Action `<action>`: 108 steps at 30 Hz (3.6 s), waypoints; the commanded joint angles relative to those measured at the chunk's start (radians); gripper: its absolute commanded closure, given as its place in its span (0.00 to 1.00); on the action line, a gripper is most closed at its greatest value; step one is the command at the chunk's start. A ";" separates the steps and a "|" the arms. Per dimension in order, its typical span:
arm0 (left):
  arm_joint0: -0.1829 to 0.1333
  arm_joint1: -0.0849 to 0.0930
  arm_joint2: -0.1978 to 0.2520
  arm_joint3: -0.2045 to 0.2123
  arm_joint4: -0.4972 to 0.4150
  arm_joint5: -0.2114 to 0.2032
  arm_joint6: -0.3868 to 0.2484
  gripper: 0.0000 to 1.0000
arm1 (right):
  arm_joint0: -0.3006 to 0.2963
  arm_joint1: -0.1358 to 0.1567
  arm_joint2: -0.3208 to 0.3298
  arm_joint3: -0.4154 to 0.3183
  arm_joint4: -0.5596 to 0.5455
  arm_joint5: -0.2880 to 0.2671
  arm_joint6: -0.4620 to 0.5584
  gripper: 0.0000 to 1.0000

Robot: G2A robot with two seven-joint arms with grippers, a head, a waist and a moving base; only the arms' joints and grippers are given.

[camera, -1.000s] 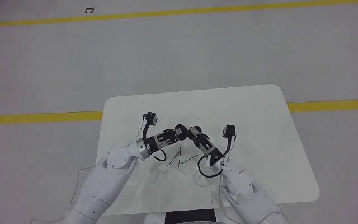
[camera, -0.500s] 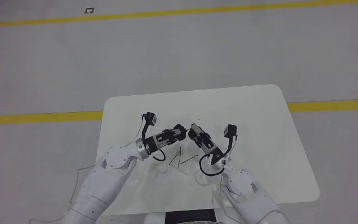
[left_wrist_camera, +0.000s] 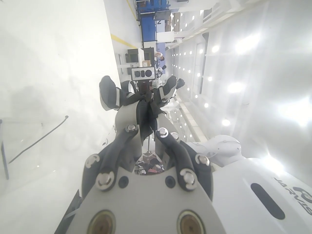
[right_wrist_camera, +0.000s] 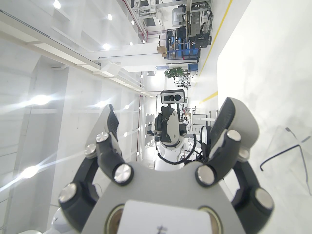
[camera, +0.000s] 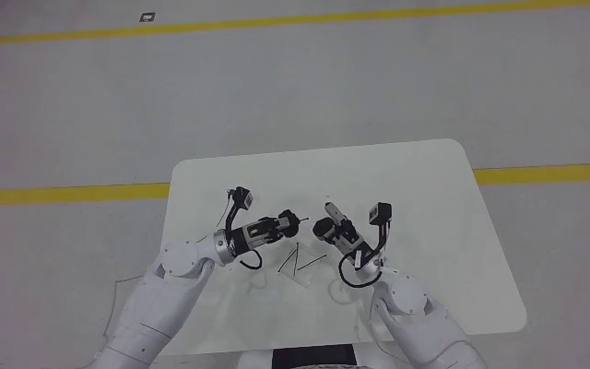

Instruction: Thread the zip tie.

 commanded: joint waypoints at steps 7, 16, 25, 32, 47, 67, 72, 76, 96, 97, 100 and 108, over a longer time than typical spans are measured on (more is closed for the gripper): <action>0.003 0.007 -0.021 0.019 -0.041 0.024 -0.037 1.00 | 0.002 0.003 0.003 -0.004 -0.009 0.003 0.034 0.00; 0.026 0.040 -0.114 0.100 -0.205 0.010 -0.357 1.00 | 0.062 0.032 0.032 0.032 0.036 0.044 0.438 0.00; 0.014 0.047 -0.116 0.132 -0.230 0.020 -0.443 1.00 | 0.109 0.036 0.012 0.067 0.055 0.061 0.563 0.00; -0.003 0.046 -0.097 0.157 -0.221 0.051 -0.401 1.00 | 0.137 0.038 -0.008 0.103 0.102 0.075 0.659 0.00; -0.022 0.051 -0.075 0.203 -0.249 0.042 -0.509 1.00 | 0.187 0.037 -0.040 0.156 0.195 0.093 0.761 0.00; -0.022 0.051 -0.075 0.203 -0.249 0.042 -0.509 1.00 | 0.233 0.027 -0.100 0.235 0.268 0.112 0.674 0.66; -0.022 0.051 -0.075 0.203 -0.249 0.042 -0.509 1.00 | 0.238 0.026 -0.110 0.254 0.277 0.104 0.677 0.69; -0.022 0.051 -0.075 0.203 -0.249 0.042 -0.509 1.00 | 0.242 0.026 -0.117 0.260 0.283 0.102 0.678 0.72; -0.022 0.051 -0.075 0.203 -0.249 0.042 -0.509 1.00 | 0.251 0.027 -0.149 0.259 0.277 0.085 0.670 0.85; -0.022 0.051 -0.075 0.203 -0.249 0.042 -0.509 1.00 | 0.251 0.027 -0.150 0.258 0.277 0.085 0.669 0.85; -0.022 0.051 -0.075 0.203 -0.249 0.042 -0.509 1.00 | 0.250 0.028 -0.153 0.255 0.275 0.082 0.665 0.86; -0.022 0.051 -0.075 0.203 -0.249 0.042 -0.509 1.00 | 0.249 0.030 -0.156 0.252 0.274 0.076 0.657 1.00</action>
